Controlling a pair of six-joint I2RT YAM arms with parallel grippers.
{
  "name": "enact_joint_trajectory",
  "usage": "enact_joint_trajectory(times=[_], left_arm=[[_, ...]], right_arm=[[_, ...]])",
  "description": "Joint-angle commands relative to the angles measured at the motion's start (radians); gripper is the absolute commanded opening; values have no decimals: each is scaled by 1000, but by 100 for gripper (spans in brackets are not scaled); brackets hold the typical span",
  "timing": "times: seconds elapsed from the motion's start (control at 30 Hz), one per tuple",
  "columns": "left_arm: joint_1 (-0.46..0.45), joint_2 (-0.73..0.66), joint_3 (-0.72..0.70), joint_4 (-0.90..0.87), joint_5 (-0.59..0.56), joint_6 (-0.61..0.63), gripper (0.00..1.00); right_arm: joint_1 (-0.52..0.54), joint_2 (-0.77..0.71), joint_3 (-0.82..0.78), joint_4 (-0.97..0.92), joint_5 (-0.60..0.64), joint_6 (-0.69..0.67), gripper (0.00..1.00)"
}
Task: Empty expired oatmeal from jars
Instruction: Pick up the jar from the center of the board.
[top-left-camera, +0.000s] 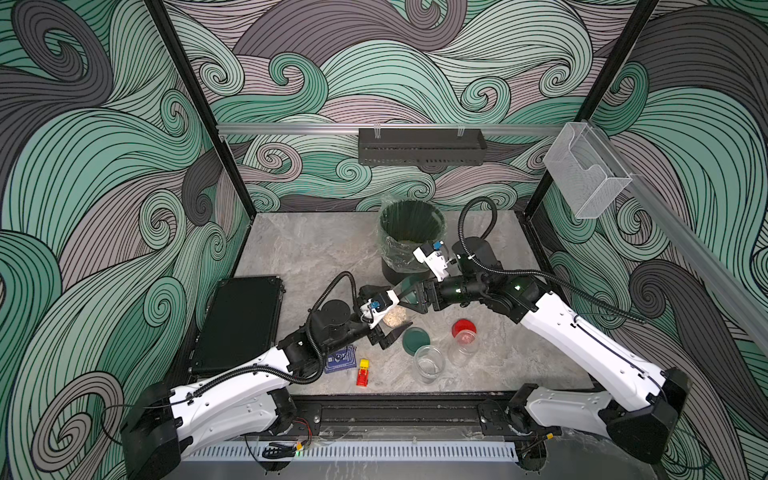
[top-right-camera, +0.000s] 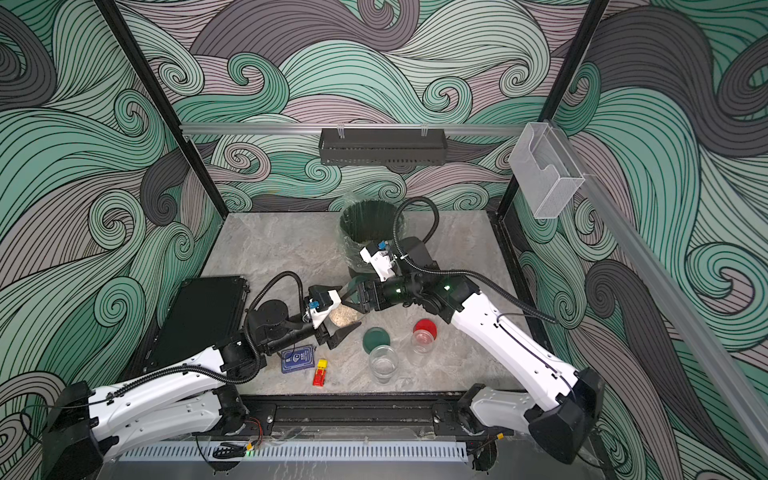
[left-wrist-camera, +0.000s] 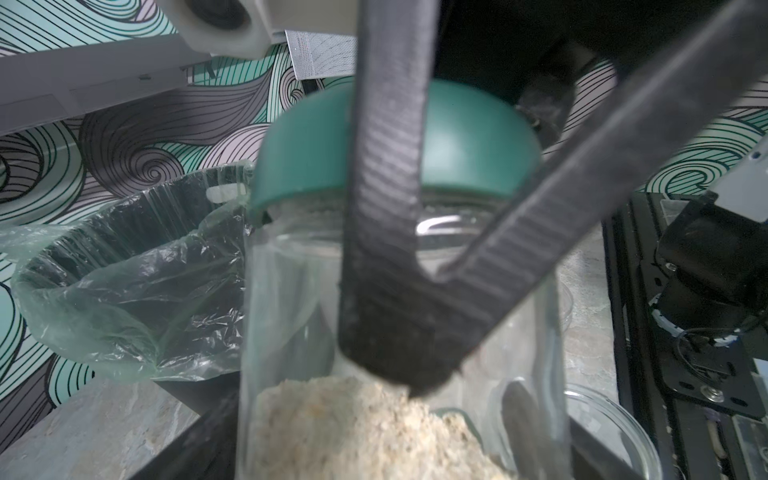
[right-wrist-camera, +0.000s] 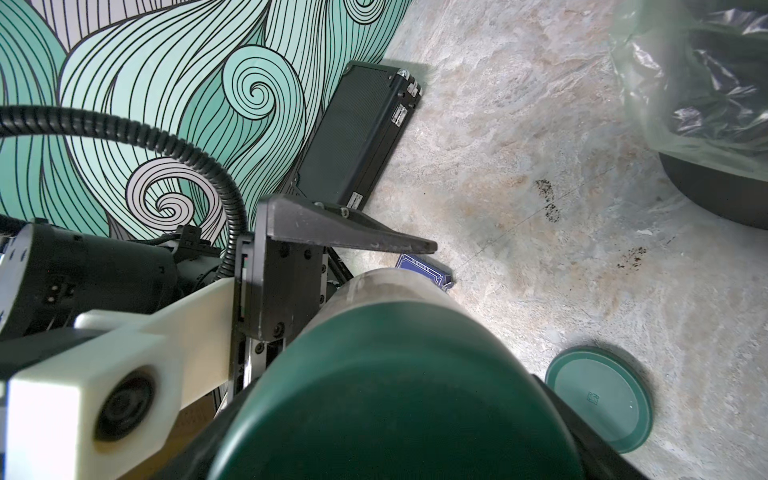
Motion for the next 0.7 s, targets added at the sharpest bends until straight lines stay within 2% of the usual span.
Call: enact_joint_trajectory(times=[0.0, 0.1, 0.17, 0.3, 0.37, 0.43, 0.53, 0.67], left_arm=[[1, -29, 3, 58, -45, -1, 99], [0, -44, -1, 60, -44, 1, 97], [0, -48, 2, 55, -35, 3, 92], [0, -54, 7, 49, -27, 11, 72], [1, -53, 8, 49, -28, 19, 60], [1, -58, 15, 37, -36, 29, 46], [0, -74, 23, 8, -36, 53, 39], [0, -89, 30, -15, -55, 64, 32]], right_arm=[[25, -1, 49, 66, -53, 30, 55], [36, 3, 52, 68, -46, 33, 55], [40, 4, 53, 70, -44, 37, 56], [42, 7, 56, 69, -43, 40, 60], [41, 5, 60, 59, -41, 34, 68], [41, -1, 65, 37, -32, 17, 81], [33, -23, 63, 6, -8, -12, 99], [6, -39, 72, -49, -21, -12, 99]])
